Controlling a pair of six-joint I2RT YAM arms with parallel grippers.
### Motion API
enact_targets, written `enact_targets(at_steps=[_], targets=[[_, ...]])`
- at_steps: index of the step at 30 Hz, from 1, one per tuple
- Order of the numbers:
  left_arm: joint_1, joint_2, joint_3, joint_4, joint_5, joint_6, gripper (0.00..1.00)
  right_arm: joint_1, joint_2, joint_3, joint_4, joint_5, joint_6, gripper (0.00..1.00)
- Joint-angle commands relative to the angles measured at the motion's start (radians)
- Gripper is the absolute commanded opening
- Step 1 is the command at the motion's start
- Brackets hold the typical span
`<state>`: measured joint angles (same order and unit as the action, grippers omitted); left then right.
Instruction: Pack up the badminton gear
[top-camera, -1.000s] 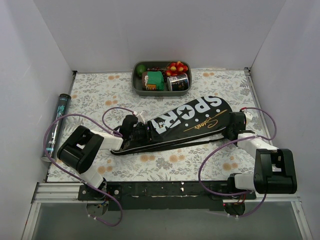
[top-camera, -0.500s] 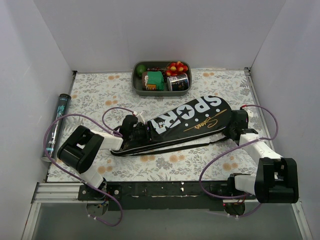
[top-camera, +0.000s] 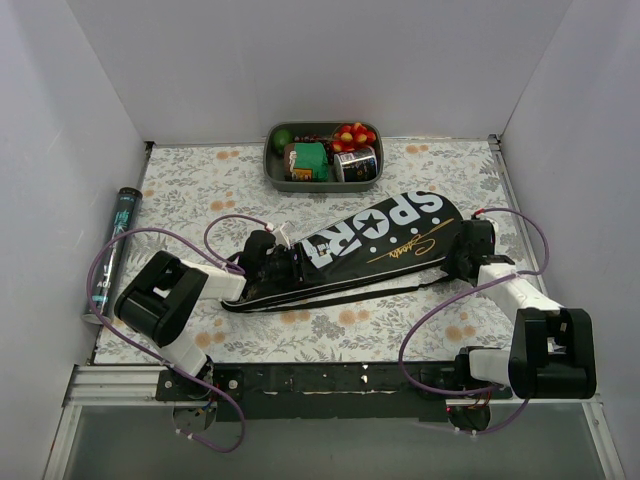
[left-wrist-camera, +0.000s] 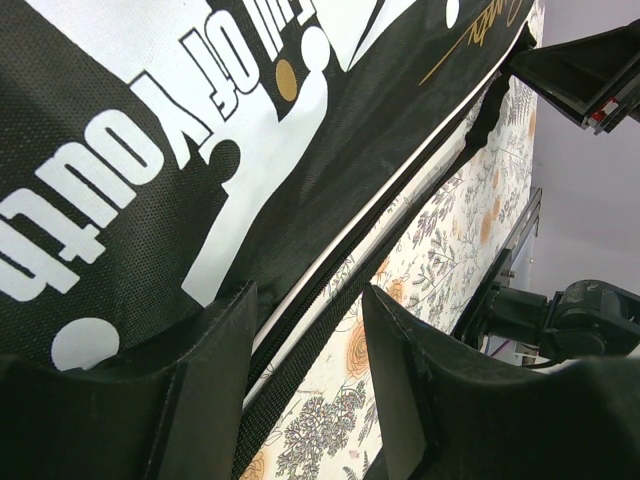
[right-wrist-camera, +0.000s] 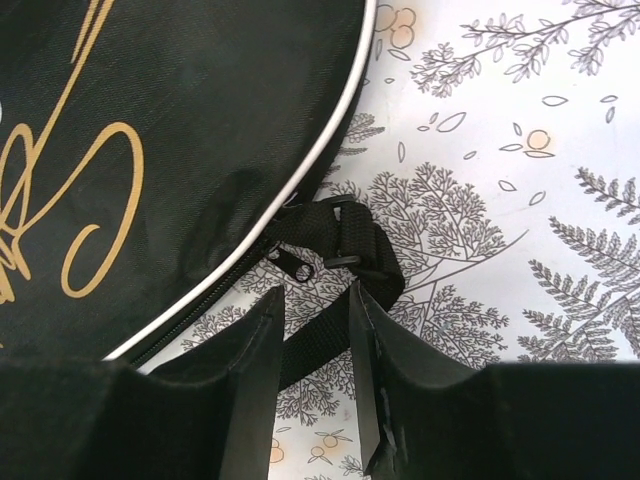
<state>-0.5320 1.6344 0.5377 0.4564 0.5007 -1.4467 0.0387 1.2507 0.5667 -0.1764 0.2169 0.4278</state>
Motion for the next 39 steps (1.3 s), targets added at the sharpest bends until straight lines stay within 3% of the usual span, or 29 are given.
enact_targets(at_steps=[1, 8, 24, 39], targets=[[0.004, 0.007, -0.018, -0.05, -0.011, 0.029, 0.46, -0.003, 0.01, 0.047, 0.02, -0.05, -0.047, 0.4], [0.004, 0.016, -0.016, -0.047, -0.008, 0.029, 0.46, 0.016, 0.029, 0.053, 0.028, -0.039, -0.075, 0.36], [0.004, 0.024, -0.016, -0.042, -0.002, 0.035, 0.46, 0.196, 0.122, 0.147, -0.041, 0.266, -0.149, 0.36], [0.004, 0.03, -0.021, -0.028, 0.004, 0.035, 0.46, 0.213, 0.098, 0.121, -0.069, 0.21, -0.156, 0.35]])
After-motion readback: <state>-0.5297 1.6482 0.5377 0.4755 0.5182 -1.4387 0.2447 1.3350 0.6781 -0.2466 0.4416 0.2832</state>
